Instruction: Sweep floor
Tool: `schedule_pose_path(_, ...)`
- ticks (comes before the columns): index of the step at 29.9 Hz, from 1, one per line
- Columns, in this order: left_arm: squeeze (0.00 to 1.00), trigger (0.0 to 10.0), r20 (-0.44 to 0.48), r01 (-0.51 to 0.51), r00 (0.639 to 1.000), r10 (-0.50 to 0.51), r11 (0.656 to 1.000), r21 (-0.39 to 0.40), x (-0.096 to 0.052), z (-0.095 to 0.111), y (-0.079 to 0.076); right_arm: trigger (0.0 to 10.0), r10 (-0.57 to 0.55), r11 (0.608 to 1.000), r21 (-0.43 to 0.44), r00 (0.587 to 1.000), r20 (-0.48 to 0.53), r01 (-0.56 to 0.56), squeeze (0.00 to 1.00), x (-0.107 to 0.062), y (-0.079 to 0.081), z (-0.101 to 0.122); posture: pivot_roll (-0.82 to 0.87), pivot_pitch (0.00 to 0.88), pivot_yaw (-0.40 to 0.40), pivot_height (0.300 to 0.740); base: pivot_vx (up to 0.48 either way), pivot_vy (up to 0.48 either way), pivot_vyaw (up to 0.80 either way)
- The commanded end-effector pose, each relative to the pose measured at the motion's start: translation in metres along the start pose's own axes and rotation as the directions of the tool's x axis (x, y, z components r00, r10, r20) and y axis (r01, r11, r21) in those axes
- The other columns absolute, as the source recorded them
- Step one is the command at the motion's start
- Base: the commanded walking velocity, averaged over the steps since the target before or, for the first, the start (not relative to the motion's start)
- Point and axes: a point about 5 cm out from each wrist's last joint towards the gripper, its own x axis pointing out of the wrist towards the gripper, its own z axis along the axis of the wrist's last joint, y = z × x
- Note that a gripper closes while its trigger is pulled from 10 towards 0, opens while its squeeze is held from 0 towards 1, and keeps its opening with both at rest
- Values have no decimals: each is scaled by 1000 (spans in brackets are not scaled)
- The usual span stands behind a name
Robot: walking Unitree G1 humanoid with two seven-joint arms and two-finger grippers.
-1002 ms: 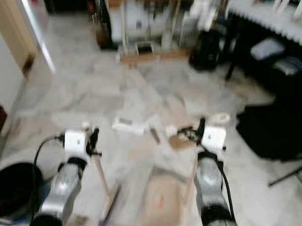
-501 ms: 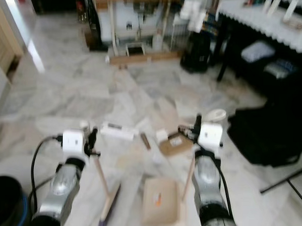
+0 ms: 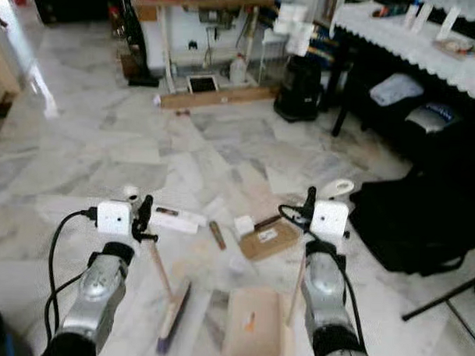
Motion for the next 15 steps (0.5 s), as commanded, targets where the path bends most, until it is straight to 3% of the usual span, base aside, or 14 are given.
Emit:
schedule_pose_path(1,0,10000,44,-3,999,3,1000,1,4,8,-2,10000,-32,999,7,999,-1,32,0,-3,-9,-4,41,0,-15,740,311,0,0)
schedule_pose_path(15,0,10000,51,-16,999,16,1000,5,5,10,1,10000,0,1000,-25,1000,30,0,0,3,-4,4,45,0,-17,740,308,0,35)
